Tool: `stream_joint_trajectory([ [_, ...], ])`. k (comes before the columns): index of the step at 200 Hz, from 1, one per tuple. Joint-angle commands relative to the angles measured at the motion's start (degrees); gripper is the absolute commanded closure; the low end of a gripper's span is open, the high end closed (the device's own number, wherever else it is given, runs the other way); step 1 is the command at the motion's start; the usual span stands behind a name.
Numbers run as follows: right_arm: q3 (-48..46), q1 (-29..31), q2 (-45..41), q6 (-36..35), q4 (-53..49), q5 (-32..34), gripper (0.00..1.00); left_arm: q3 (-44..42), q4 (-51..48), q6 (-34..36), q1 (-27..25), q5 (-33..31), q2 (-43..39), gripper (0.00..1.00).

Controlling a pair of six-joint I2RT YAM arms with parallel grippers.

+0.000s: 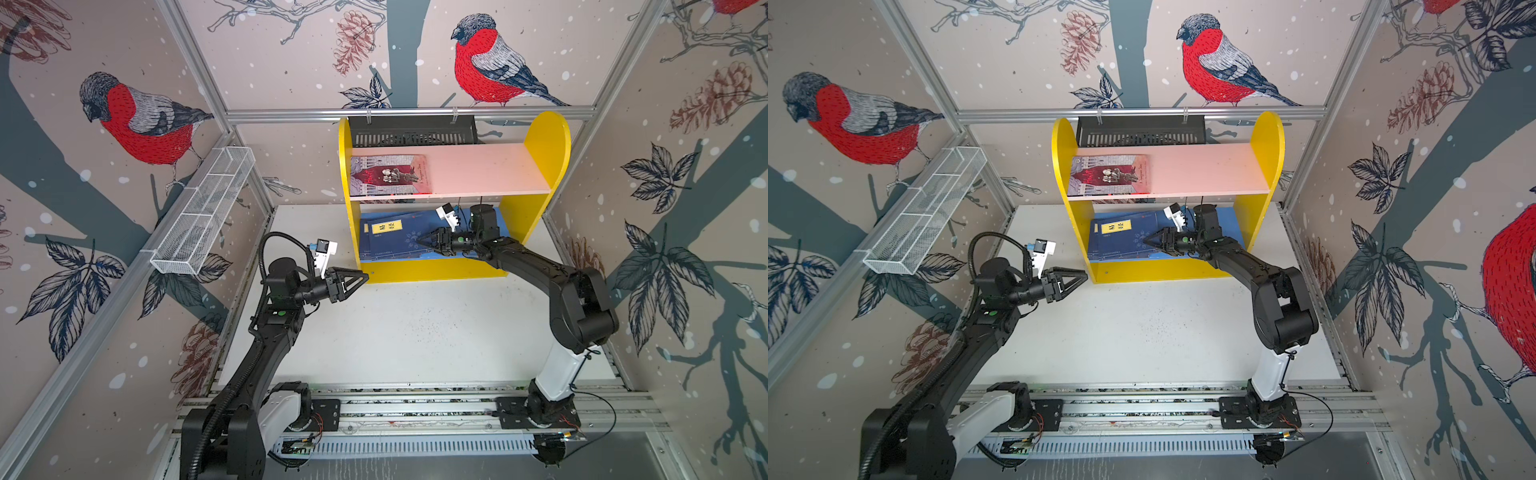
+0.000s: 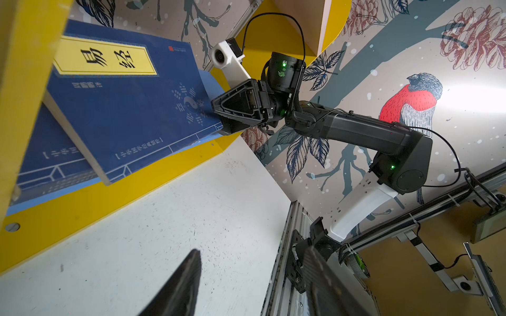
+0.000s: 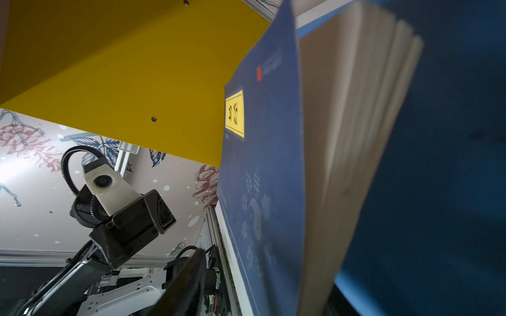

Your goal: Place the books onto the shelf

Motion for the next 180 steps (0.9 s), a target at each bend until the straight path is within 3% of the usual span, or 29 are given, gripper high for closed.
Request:
stream_joint_trajectory([
  [1, 0.2, 0.1, -0.9, -3.5, -3.7, 4.5, 0.38, -0.1, 1.9, 0.2, 0.1, -0.5, -0.3, 0.4],
  [26, -0.1, 0.0, -2.1, -4.0, -4.5, 7.9, 0.33, 0.9, -2.6, 3.9, 0.1, -3.8, -0.2, 0.4],
  [109, -1.4, -0.4, -6.4, -5.7, -5.7, 19.7, 0.3, 7.0, -21.3, 23.4, 0.0, -24.6, 0.8, 0.4],
  [180, -3.0, 1.3, -9.0, -5.6, -3.6, 22.0, 0.34, 6.3, -20.9, 31.2, -1.0, -28.8, 2.5, 0.4],
])
